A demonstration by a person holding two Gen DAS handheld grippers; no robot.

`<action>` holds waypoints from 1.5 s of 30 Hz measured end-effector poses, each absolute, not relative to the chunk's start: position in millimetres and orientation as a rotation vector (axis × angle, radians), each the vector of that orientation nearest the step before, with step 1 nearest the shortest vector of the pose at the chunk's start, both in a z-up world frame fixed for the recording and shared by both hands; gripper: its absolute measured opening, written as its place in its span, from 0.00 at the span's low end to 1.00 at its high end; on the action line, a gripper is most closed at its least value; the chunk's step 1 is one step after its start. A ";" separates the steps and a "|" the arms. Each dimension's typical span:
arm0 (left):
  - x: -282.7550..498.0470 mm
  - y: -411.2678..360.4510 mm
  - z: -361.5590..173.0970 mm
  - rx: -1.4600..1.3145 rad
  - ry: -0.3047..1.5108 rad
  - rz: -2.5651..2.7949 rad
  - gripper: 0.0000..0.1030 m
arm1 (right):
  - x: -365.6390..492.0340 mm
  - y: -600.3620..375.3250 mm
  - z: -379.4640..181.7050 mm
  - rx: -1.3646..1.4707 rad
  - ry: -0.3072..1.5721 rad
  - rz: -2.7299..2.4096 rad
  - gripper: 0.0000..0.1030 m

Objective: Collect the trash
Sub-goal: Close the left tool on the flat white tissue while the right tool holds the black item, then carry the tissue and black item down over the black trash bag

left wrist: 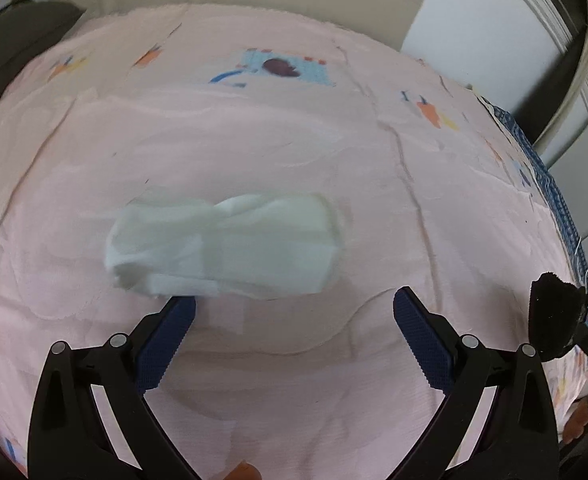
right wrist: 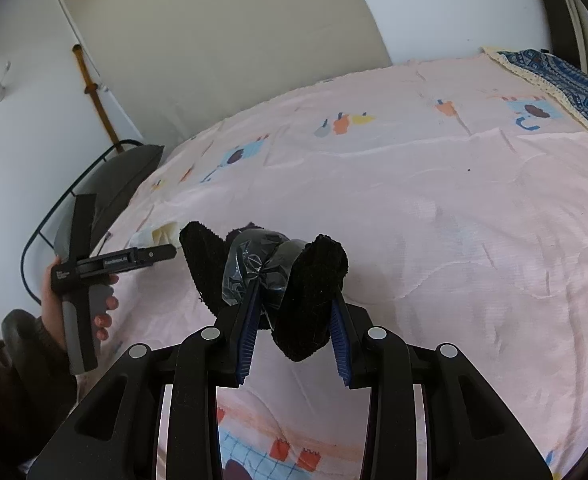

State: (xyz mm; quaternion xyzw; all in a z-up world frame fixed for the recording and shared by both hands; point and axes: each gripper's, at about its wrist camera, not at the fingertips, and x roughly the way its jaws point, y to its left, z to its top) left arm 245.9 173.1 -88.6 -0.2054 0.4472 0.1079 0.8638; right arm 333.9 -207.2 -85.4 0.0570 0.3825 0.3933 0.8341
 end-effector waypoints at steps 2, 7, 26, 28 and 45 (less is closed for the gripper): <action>238.9 176.6 -87.5 -0.432 0.927 0.221 0.94 | 335.4 -203.2 -86.9 0.121 0.813 0.840 0.30; 226.1 181.0 -86.6 -0.361 0.936 0.277 0.94 | 338.0 -196.7 -89.6 0.125 0.814 0.850 0.30; 247.3 189.3 -83.9 -0.226 0.869 0.441 0.94 | 342.8 -190.9 -101.1 0.128 0.843 0.848 0.31; 251.1 191.8 -85.7 -0.221 0.871 0.441 0.94 | 343.1 -190.0 -101.9 0.120 0.847 0.848 0.31; 229.6 174.8 -42.2 -0.091 0.780 0.342 0.85 | 323.7 -181.9 -67.0 0.086 0.798 0.869 0.31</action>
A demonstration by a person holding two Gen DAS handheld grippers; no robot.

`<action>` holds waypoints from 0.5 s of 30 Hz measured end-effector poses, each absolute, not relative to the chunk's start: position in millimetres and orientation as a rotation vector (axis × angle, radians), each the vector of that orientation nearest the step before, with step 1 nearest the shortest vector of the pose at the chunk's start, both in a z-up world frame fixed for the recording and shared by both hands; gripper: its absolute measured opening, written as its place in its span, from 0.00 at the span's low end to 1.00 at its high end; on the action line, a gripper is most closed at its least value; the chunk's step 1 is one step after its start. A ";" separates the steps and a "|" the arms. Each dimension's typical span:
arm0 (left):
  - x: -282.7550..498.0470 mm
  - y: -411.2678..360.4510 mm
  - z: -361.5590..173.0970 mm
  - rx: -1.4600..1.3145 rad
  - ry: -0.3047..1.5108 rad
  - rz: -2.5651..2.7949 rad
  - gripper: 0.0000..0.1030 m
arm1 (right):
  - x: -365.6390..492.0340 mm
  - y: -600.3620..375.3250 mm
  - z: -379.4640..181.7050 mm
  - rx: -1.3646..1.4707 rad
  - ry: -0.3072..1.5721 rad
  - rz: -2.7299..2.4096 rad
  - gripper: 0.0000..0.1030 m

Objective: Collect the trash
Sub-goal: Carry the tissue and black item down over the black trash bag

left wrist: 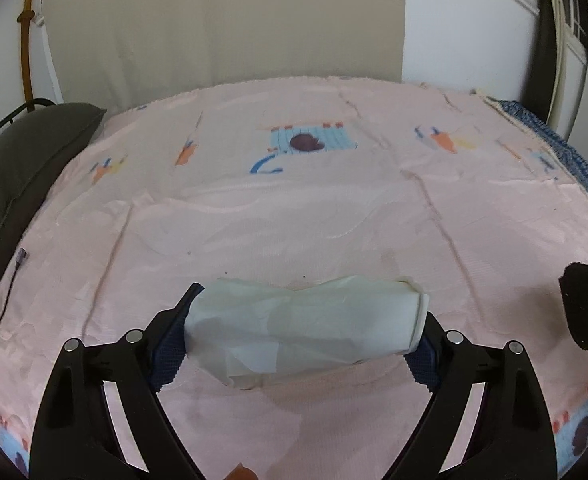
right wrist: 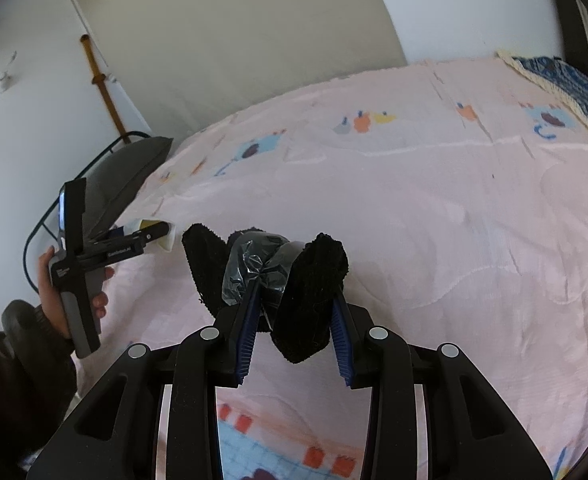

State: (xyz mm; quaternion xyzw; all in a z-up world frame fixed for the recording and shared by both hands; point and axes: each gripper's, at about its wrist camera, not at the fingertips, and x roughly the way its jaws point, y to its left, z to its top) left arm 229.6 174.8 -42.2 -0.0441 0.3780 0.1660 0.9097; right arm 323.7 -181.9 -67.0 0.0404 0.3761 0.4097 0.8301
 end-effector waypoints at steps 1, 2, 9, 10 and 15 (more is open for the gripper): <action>226.9 175.2 -39.1 -0.093 0.776 0.338 0.85 | 321.8 -181.1 -63.1 0.085 0.793 0.873 0.31; 222.7 175.3 -34.4 -0.097 0.770 0.333 0.85 | 318.3 -180.3 -57.6 0.082 0.786 0.876 0.31; 188.3 171.7 -2.9 -0.086 0.735 0.314 0.85 | 290.2 -175.6 -25.5 0.063 0.748 0.900 0.31; 183.2 171.4 1.2 -0.087 0.730 0.310 0.85 | 286.6 -174.8 -22.1 0.063 0.744 0.903 0.31; 151.9 171.3 23.5 -0.094 0.698 0.308 0.85 | 261.9 -169.6 1.1 0.058 0.713 0.928 0.31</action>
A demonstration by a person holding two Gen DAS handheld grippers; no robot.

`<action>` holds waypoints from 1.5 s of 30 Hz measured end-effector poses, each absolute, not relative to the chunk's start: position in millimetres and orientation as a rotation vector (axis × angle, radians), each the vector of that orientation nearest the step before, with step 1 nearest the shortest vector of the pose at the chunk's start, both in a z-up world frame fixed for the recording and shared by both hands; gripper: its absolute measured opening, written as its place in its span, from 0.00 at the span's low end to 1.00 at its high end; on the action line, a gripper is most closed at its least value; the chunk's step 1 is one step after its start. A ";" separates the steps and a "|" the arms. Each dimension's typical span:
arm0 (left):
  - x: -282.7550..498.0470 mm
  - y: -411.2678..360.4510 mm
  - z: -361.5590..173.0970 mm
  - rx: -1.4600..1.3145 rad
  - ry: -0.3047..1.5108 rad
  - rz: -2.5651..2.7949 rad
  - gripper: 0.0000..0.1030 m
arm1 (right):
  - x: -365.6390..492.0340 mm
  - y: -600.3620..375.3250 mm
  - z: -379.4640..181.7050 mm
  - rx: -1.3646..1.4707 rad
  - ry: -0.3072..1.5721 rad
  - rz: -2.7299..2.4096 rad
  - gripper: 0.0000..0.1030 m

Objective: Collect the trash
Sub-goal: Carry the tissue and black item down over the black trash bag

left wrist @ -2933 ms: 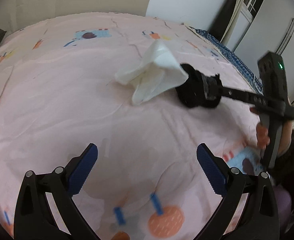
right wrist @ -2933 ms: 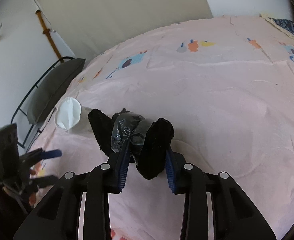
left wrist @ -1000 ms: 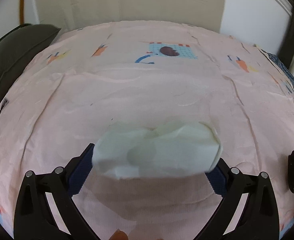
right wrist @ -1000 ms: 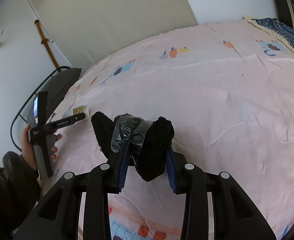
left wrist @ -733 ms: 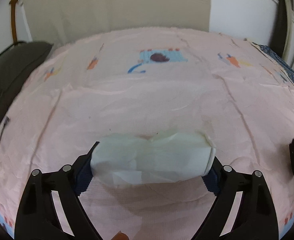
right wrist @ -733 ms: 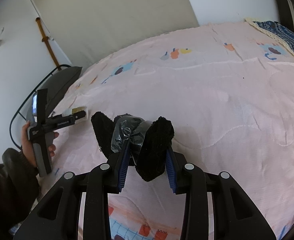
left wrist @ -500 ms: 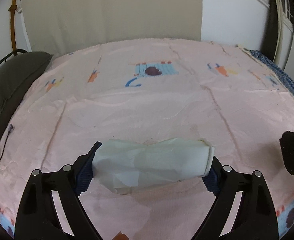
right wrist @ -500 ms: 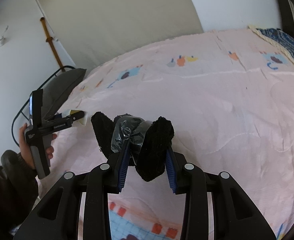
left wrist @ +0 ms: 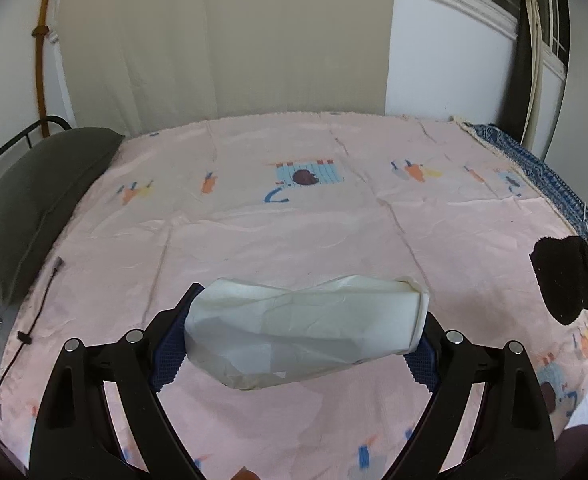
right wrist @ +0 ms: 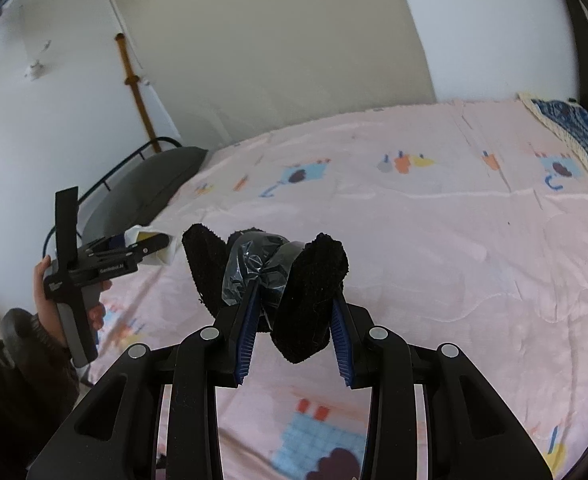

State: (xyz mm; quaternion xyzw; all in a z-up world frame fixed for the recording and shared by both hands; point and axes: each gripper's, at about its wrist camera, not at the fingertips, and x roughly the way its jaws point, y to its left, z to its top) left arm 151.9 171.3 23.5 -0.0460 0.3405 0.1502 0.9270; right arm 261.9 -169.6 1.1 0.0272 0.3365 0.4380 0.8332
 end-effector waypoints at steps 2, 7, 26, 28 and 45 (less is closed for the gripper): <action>139.6 172.2 30.5 -0.104 0.689 0.309 0.85 | 251.3 -165.1 10.4 0.053 0.701 0.940 0.31; 105.3 175.6 47.5 -0.113 0.665 0.322 0.85 | 224.2 -153.1 28.4 0.043 0.677 0.974 0.31; -33.5 205.4 70.0 -0.153 0.662 0.426 0.85 | 119.0 -80.0 62.8 -0.017 0.651 1.136 0.31; -48.8 207.4 68.2 -0.155 0.665 0.437 0.85 | 107.4 -71.1 64.4 -0.031 0.651 1.152 0.31; -146.3 228.1 3.2 -0.192 0.754 0.475 0.85 | 26.2 30.0 32.5 -0.246 0.727 1.330 0.31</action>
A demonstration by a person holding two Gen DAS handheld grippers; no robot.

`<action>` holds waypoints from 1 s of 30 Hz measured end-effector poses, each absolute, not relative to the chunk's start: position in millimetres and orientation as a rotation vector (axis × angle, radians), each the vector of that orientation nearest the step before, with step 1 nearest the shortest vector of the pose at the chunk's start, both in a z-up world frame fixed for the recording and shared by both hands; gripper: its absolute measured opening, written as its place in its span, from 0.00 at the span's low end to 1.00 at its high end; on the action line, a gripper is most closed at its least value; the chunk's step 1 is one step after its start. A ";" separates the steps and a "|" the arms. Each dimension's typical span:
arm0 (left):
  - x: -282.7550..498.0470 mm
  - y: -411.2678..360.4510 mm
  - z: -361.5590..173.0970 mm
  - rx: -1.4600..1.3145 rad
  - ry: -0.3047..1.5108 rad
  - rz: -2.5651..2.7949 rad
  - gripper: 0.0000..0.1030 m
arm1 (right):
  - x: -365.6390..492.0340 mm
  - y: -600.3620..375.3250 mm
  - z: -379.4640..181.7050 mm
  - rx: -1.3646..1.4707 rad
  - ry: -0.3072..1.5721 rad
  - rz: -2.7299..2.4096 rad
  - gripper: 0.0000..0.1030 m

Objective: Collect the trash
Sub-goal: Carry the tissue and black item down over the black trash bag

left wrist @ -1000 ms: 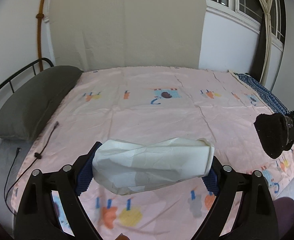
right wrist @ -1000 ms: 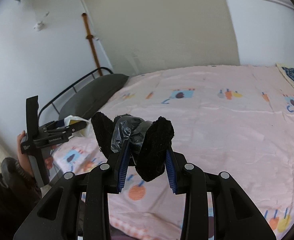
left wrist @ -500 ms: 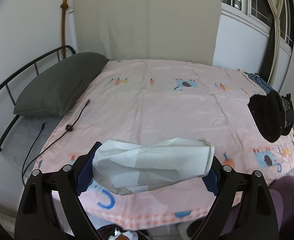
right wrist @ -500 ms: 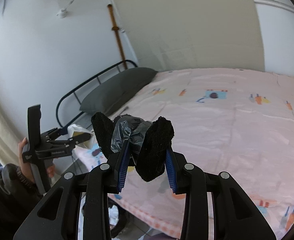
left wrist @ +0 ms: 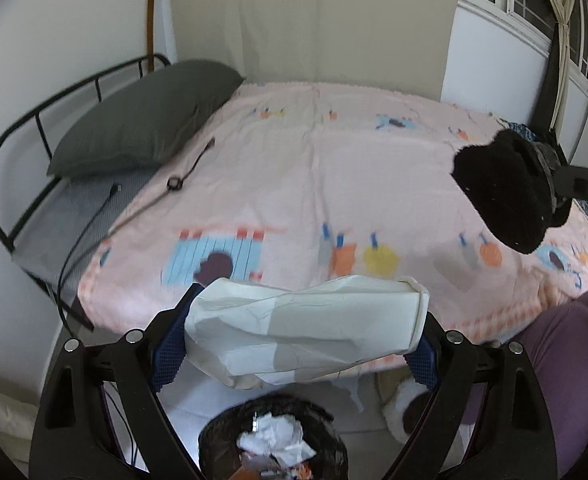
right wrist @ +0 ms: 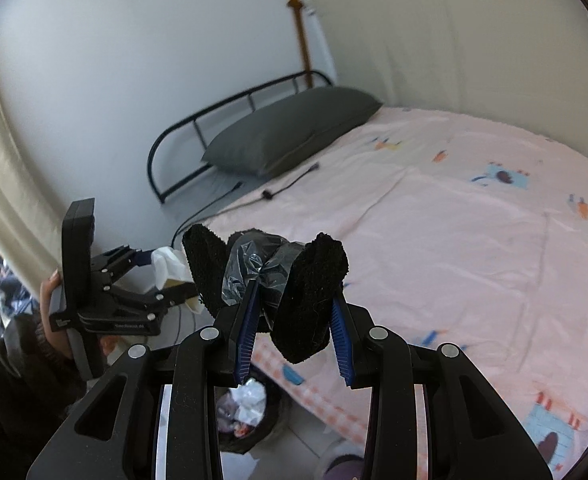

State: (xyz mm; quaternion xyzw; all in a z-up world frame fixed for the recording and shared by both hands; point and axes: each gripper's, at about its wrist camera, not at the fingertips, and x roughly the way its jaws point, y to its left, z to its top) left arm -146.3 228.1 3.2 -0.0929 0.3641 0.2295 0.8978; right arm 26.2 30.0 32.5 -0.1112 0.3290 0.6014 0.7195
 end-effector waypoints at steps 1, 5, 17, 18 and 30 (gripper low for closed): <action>-150.1 228.7 -0.8 -0.197 0.762 0.477 0.85 | 21.5 35.2 29.2 -0.259 0.733 1.338 0.31; -170.3 232.1 -18.4 -0.225 0.796 0.485 0.85 | 1.7 56.0 14.9 -0.309 0.761 1.376 0.31; -216.4 236.2 -68.2 -0.274 0.908 0.494 0.85 | -53.3 108.4 -38.0 -0.461 0.853 1.441 0.31; -219.7 236.3 -73.7 -0.280 0.920 0.492 0.85 | -57.3 110.9 -42.9 -0.473 0.861 1.442 0.31; -245.5 235.6 -142.2 -0.326 1.078 0.456 0.85 | -97.2 141.4 -110.0 -0.636 0.968 1.426 0.32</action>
